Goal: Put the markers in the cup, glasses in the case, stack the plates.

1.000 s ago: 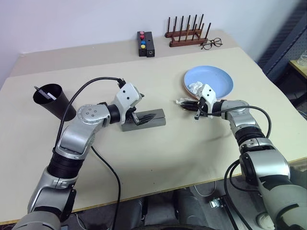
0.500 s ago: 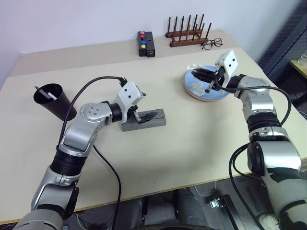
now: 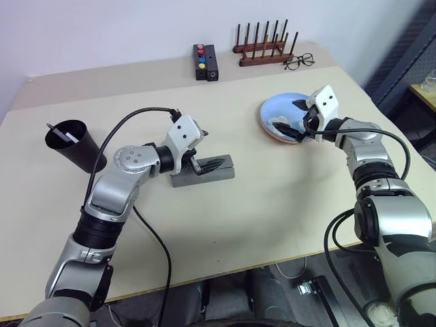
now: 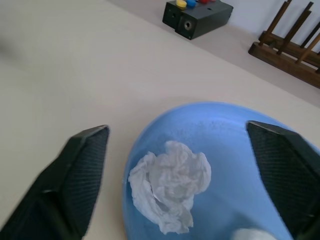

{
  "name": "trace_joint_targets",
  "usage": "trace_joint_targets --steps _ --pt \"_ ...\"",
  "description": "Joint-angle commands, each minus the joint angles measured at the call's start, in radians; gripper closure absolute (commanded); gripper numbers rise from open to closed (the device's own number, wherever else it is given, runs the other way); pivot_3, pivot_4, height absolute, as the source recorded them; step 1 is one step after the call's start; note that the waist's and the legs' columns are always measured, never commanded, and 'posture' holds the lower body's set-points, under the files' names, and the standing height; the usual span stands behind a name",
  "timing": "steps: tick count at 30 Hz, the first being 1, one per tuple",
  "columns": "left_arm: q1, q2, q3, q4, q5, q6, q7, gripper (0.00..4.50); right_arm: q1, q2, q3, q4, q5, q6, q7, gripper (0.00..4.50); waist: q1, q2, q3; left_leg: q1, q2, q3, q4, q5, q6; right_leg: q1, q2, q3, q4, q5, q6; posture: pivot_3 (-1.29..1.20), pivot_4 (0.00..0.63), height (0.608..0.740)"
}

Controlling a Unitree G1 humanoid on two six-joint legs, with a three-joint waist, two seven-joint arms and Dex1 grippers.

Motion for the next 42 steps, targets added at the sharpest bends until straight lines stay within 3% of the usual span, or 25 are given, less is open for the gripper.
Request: trace_joint_targets --steps 1,6,11,19,27,31,42 --pt "0.009 -0.004 0.033 -0.023 0.000 -0.039 0.022 0.00 -0.012 -0.017 -0.041 -0.077 0.053 -0.011 0.041 0.05 0.000 0.000 0.000 0.000 0.000 0.000 0.000 0.000 0.000 0.000 0.000 0.000 0.000 0.000 0.000 0.00 0.150 0.740" --pt "0.084 -0.041 0.083 -0.027 0.040 -0.206 0.114 0.00 0.091 -0.034 -0.065 -0.276 0.145 0.069 0.188 0.05 0.004 0.000 0.000 0.000 0.000 0.000 0.000 0.000 0.000 0.000 0.000 0.000 -0.001 0.000 0.000 0.00 0.150 0.740" --pt "0.205 -0.024 0.155 -0.100 -0.087 -0.191 0.043 0.00 0.331 -0.115 -0.054 -0.670 0.251 0.320 0.309 0.05 0.012 0.000 0.000 -0.002 0.000 -0.001 0.001 0.000 0.000 0.000 -0.001 0.000 -0.001 0.000 0.000 0.00 0.150 0.740" --pt "0.454 0.073 0.299 -0.228 -0.199 -0.204 -0.038 0.00 0.675 -0.278 -0.167 -1.116 0.371 0.603 0.258 0.05 0.009 0.003 -0.001 -0.004 0.000 0.000 0.002 0.000 0.000 -0.004 -0.001 0.001 0.001 0.000 0.000 0.00 0.150 0.740" --pt "0.729 0.144 0.525 -0.400 -0.304 -0.178 -0.043 0.00 0.938 -0.366 -0.330 -1.243 0.395 0.666 0.200 0.05 0.028 0.002 -0.001 -0.003 0.001 0.000 0.002 -0.001 0.001 -0.002 -0.001 0.001 0.000 0.000 0.000 0.00 0.150 0.740" --pt "0.818 0.152 0.578 -0.445 -0.323 -0.173 -0.034 0.00 1.007 -0.374 -0.382 -1.238 0.399 0.661 0.188 0.05 0.033 0.003 -0.001 0.002 0.001 0.001 0.002 -0.003 0.004 0.004 -0.001 0.001 -0.001 0.000 -0.001 0.00 0.150 0.740" --pt "0.746 0.187 0.524 -0.520 -0.378 -0.039 0.056 0.00 1.031 -0.406 -0.406 -1.145 0.396 0.612 0.230 0.05 0.033 0.003 -0.001 0.005 0.001 0.001 0.002 -0.005 0.008 0.009 -0.001 0.000 -0.005 0.000 -0.001 0.00 0.150 0.740"
